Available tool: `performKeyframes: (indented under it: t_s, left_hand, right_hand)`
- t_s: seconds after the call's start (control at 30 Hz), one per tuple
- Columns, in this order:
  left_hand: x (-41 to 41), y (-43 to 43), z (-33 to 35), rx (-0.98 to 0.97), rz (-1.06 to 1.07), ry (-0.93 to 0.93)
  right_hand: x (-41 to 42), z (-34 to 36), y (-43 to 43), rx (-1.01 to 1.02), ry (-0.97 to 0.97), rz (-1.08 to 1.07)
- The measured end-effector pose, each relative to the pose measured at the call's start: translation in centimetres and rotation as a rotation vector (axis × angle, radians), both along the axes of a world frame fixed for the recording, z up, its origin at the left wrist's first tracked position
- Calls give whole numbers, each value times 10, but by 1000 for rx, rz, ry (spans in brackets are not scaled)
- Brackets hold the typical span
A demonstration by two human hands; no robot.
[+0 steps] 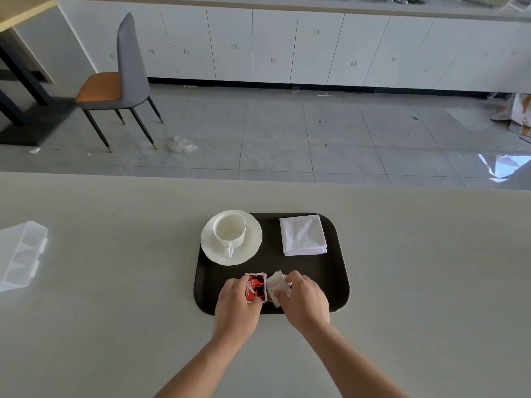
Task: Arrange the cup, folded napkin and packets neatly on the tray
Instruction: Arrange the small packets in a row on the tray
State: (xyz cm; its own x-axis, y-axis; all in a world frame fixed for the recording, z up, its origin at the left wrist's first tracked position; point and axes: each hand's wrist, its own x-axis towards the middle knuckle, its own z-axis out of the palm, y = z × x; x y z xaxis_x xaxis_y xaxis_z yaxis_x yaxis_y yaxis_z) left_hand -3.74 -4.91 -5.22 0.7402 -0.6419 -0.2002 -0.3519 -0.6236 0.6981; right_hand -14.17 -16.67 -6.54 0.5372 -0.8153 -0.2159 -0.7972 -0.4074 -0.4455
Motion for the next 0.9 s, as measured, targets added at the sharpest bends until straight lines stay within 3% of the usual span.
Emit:
performKeyframes:
  t_s: [0.5, 0.9]
  left_hand:
    - [1, -1, -4, -9, 65, 90]
    - [19, -17, -9, 137, 36, -20]
  right_hand:
    - [-5, -6, -7, 15, -40, 8]
    - [-4, -3, -11, 29, 7, 76]
